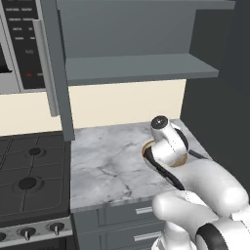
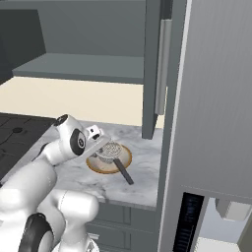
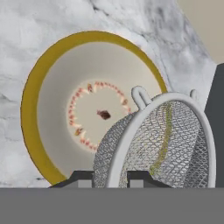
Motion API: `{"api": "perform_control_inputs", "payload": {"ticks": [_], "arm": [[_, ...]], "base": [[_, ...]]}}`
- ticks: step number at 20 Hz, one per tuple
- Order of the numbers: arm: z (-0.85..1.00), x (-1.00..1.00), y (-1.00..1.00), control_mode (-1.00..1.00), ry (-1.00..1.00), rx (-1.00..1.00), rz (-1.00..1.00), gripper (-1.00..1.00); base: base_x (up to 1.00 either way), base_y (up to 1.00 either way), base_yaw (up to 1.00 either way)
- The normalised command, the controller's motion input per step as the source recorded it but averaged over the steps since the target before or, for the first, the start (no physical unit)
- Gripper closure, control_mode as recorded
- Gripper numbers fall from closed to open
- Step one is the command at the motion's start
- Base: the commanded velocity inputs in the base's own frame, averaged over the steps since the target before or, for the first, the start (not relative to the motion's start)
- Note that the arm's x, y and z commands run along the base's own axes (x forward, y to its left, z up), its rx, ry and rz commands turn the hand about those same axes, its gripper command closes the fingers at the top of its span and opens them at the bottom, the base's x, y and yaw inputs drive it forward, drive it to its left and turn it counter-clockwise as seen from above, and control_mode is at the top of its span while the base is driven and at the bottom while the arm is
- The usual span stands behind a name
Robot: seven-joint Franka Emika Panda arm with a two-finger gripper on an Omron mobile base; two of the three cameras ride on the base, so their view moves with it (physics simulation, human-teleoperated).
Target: Open the cabinet and setup a tea strainer by placing it in the bowl upright.
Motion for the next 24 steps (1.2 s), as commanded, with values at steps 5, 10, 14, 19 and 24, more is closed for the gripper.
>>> {"api": "perform_control_inputs", "payload": {"ticks": [5,10,14,19,24], "arm": [[-0.35,0.38,0.0,-1.0,0.03,0.0,0.0,1.0],[-0.35,0.33,0.0,-1.0,0.0,0.0,0.0,1.0],[-0.37,0.21,0.0,-1.0,0.0,0.0,0.0,1.0],[-0.34,0.08,0.06,-1.0,0.0,0.0,0.0,1.0],[-0.19,0.0,0.23,-1.0,0.0,0.0,0.0,1.0]], "base": [[0.0,0.0,0.0],[0.0,0.0,0.0],[0.0,0.0,0.0],[0.0,0.0,0.0],[0.0,0.0,0.0]]}}
